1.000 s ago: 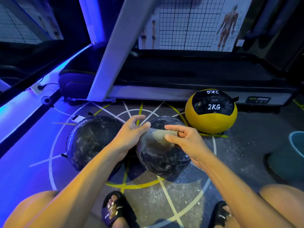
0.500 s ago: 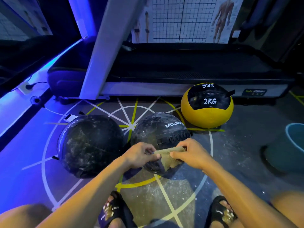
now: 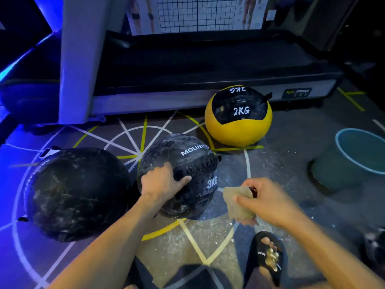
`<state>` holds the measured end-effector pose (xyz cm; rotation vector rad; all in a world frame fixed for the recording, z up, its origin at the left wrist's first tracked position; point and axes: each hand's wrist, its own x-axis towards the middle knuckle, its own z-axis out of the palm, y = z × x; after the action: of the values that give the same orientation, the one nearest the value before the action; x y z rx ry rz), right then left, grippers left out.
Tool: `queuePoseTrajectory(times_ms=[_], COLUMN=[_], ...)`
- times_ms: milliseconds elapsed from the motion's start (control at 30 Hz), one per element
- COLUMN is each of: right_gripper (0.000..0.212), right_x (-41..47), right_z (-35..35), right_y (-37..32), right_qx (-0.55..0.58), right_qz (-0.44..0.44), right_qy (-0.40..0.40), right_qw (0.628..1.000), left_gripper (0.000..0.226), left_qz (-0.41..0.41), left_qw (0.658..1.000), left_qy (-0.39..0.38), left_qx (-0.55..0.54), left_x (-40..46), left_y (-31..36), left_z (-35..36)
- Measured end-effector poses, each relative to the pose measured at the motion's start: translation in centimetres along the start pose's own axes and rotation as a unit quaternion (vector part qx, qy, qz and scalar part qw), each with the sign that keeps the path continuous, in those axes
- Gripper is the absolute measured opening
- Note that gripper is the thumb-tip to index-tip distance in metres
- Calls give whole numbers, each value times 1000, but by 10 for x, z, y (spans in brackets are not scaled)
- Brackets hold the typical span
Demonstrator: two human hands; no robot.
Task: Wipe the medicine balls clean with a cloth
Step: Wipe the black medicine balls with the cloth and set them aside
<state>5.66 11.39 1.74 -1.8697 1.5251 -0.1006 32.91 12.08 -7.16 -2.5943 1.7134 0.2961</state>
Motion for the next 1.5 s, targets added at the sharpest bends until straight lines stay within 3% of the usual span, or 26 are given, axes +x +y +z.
queuePoseTrajectory(times_ms=[67, 200, 400, 567, 833, 1100, 1200, 1267, 1400, 1500], right_gripper=[12, 12, 14, 15, 12, 10, 2, 7, 18, 17], right_x=[-4, -9, -27, -40, -53, -53, -52, -52, -51, -45], right_z=[-1, -4, -18, -22, -23, -1, 3, 7, 33, 69], right_y=[3, 3, -4, -4, -7, 15, 23, 24, 19, 20], right_qx=[5, 21, 38, 44, 62, 48, 81, 141, 294, 353], right_qz=[-8, -11, -36, -52, -52, -25, 1, 28, 63, 81], right_qy=[4, 13, 49, 72, 82, 41, 21, 8, -19, 5], right_qw=[1000, 1000, 997, 995, 993, 998, 997, 990, 954, 932], left_gripper=[69, 41, 29, 28, 38, 36, 34, 32, 31, 33], left_qz=[6, 6, -5, 19, 62, 1, -12, -20, -32, -36], left_qw=[999, 997, 1000, 998, 991, 989, 986, 984, 980, 974], left_qy=[8, -6, -14, 20, 18, 15, 11, 17, 28, 42], left_qx=[32, 82, 17, -51, -114, -150, -166, -178, -196, -219], left_x=[6, 9, -6, -31, -139, -184, -192, -196, -196, -193], left_y=[14, 25, 11, 1, -25, -58, -72, -81, -102, -121], left_z=[-1, -3, 0, 0, 14, 31, 32, 34, 40, 48])
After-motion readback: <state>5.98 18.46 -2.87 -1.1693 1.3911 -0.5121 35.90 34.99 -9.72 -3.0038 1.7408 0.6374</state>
